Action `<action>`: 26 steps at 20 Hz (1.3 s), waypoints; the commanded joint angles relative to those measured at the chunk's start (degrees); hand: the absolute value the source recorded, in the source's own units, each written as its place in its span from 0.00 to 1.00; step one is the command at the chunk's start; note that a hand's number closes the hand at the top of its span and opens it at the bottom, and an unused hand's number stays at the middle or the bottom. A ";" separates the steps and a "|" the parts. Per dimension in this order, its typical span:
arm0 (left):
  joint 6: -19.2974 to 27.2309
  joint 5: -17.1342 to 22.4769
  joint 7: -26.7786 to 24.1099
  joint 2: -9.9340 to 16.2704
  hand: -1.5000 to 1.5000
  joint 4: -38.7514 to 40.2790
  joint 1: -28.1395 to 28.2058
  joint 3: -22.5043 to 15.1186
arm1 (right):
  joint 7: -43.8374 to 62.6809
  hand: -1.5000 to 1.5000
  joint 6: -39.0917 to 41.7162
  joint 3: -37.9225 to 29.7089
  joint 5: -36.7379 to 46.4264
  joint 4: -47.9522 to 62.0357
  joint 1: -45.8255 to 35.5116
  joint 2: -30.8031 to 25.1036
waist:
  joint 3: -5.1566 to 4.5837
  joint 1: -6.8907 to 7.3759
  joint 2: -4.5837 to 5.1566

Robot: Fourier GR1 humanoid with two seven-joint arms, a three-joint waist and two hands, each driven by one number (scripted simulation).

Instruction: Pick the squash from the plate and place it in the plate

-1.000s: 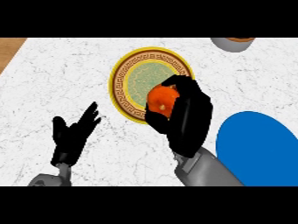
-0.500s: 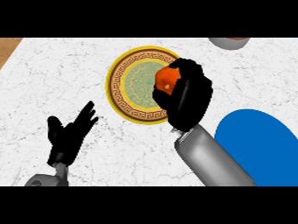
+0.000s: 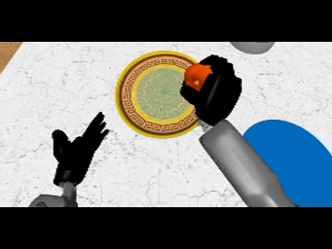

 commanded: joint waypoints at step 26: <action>1.83 -1.84 -0.33 -2.26 0.50 2.75 0.20 0.20 | -31.80 0.00 -27.68 3.94 -57.57 4.18 2.04 0.56 | -0.11 -3.22 -0.40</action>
